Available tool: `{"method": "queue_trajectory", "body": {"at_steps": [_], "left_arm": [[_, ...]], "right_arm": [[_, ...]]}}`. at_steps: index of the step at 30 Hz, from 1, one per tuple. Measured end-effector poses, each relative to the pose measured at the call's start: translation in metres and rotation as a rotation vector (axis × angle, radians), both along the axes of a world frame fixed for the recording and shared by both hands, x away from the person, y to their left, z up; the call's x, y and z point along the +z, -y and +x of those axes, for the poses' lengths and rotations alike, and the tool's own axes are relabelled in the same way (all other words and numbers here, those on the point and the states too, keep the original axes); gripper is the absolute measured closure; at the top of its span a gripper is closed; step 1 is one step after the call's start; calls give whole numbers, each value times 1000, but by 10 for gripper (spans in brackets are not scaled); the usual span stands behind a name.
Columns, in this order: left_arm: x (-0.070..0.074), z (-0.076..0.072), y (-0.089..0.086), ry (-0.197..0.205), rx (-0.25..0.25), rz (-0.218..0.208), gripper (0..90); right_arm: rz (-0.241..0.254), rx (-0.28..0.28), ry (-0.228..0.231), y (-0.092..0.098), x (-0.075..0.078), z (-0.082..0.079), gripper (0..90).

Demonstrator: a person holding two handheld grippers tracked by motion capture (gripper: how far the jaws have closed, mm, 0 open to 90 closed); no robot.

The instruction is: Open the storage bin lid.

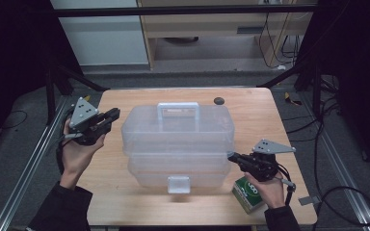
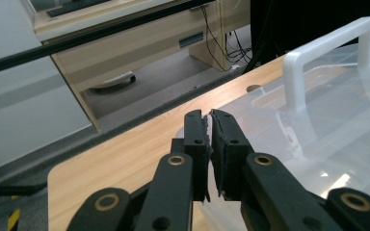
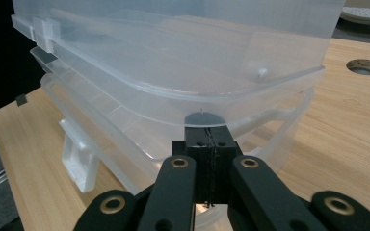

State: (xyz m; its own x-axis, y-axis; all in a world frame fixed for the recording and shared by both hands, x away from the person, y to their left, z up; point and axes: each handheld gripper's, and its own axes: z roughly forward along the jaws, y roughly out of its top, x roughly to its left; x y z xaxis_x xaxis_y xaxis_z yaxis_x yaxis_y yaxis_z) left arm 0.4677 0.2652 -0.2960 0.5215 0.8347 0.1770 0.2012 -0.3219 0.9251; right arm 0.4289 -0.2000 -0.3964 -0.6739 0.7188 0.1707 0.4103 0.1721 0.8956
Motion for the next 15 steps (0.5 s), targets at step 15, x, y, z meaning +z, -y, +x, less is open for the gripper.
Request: {"method": "queue_trajectory", "body": {"at_steps": [15], "left_arm": [[-54,-19,-32,-64,67,-99,897]], "right_arm": [[3,7,-4,0,0,1,900]]}}
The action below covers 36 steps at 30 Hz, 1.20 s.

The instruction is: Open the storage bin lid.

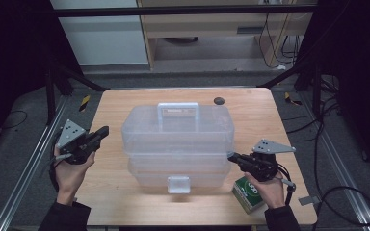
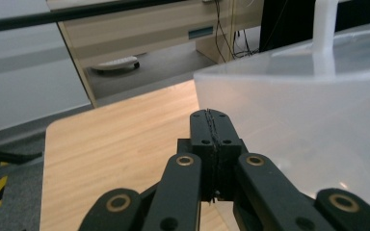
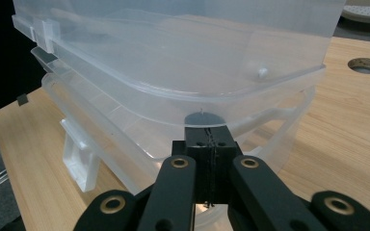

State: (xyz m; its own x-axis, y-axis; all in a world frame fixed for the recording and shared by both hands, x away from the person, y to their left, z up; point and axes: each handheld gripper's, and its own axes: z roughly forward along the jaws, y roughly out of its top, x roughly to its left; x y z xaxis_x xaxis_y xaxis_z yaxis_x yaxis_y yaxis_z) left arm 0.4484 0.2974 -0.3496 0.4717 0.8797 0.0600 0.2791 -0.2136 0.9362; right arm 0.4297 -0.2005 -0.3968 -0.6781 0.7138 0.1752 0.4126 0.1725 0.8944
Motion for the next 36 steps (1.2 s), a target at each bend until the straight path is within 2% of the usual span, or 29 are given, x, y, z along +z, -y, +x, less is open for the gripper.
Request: {"method": "queue_trajectory", "body": {"at_steps": [2,3,5,7,15,18,21,24,31,36], "left_arm": [[-8,-1,-3,-13,2,-17,897],[-11,0,-4,-27,-2,1,897],[-16,0,-5,-35,-3,-6,897],[-22,-2,-3,-41,-4,11,897],[-36,-11,-2,-86,-57,11,896],[-44,-12,-1,-111,-92,20,896],[-47,-11,1,-117,-107,26,896],[-49,-11,5,-132,-147,42,897],[-47,-15,16,-135,-241,2,896],[-42,-17,20,-116,-257,-8,896]], "right_arm": [[0,-1,0,0,0,0,900],[-1,-2,1,0,0,0,900],[4,0,1,0,0,0,900],[0,-1,1,0,0,0,900],[4,2,0,1,-1,0,900],[5,2,0,1,-1,1,900],[9,1,3,1,-1,0,900],[5,1,0,1,-1,1,900],[10,-2,-4,2,-1,1,900],[13,-1,-1,2,0,2,900]]}}
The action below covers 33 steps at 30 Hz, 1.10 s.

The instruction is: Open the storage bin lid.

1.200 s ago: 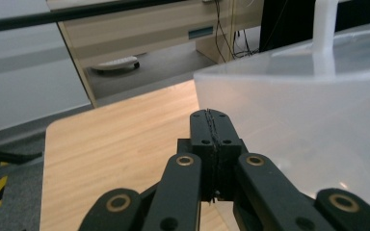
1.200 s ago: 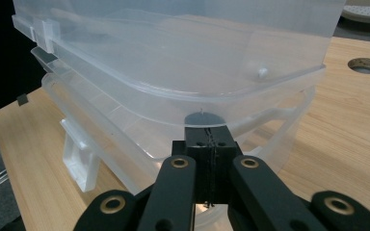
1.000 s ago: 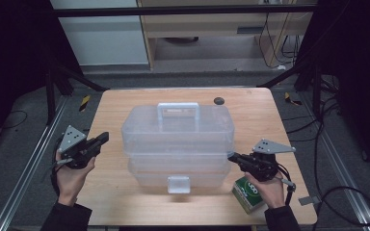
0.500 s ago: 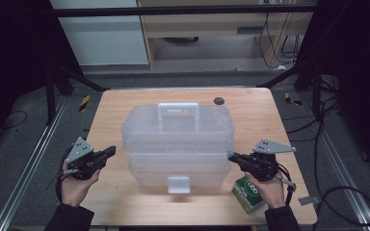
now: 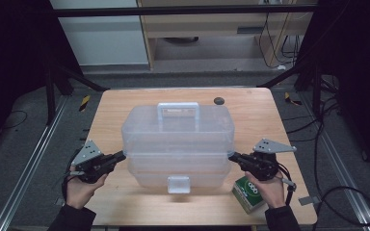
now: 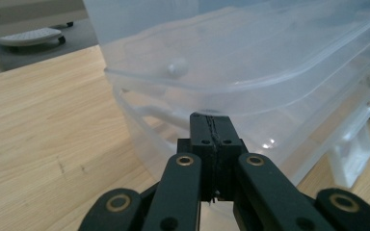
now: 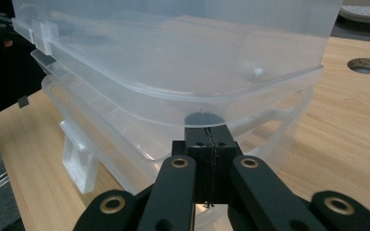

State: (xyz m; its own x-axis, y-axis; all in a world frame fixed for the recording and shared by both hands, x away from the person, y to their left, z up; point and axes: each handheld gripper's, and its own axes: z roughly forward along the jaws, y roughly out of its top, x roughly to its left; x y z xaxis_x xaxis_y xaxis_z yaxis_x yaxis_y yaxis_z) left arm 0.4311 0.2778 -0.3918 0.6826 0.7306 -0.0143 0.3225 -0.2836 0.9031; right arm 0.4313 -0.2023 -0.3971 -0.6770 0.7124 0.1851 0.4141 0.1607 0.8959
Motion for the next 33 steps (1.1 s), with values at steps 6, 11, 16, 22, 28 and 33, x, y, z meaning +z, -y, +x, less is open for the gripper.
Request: {"method": "queue_trajectory", "body": {"at_steps": [6,11,16,22,28,33], "left_arm": [[2,0,2,6,-11,-19,896],[5,1,2,20,-3,-42,893],[10,3,5,41,5,-41,890],[16,7,9,54,24,-38,891],[20,10,12,66,36,-50,892],[21,12,13,69,37,-50,892]], "right_arm": [[7,-2,4,0,2,1,900],[18,-8,15,1,6,2,900],[30,-13,25,3,12,5,900],[40,-12,32,4,18,7,900],[35,-11,45,4,24,11,900],[39,-2,49,3,26,13,900]]}}
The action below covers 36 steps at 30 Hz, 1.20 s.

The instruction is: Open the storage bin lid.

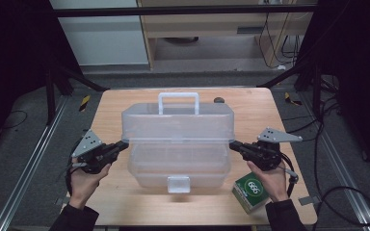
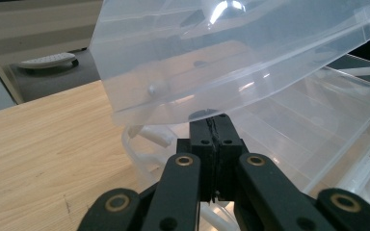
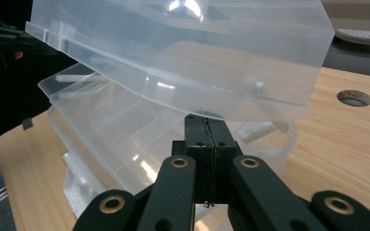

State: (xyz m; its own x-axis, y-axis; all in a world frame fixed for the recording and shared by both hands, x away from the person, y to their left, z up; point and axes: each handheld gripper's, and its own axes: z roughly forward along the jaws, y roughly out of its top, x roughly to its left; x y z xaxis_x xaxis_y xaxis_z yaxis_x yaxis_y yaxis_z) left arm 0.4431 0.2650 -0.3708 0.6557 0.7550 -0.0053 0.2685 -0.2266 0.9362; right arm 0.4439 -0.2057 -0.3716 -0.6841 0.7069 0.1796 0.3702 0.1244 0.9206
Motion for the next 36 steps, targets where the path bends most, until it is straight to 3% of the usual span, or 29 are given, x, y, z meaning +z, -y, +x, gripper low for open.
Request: {"method": "queue_trajectory", "body": {"at_steps": [10,18,27,36], "left_arm": [[-4,1,0,0,3,7,858],[-10,2,-9,-14,61,35,738],[-9,7,-2,40,69,59,559],[-7,13,7,98,59,46,543]], "right_arm": [[-1,1,-3,1,-2,-1,900],[-13,7,-5,0,-2,-2,900],[-18,7,-5,-1,-2,-2,900],[-21,8,-6,-1,-2,-2,900]]}}
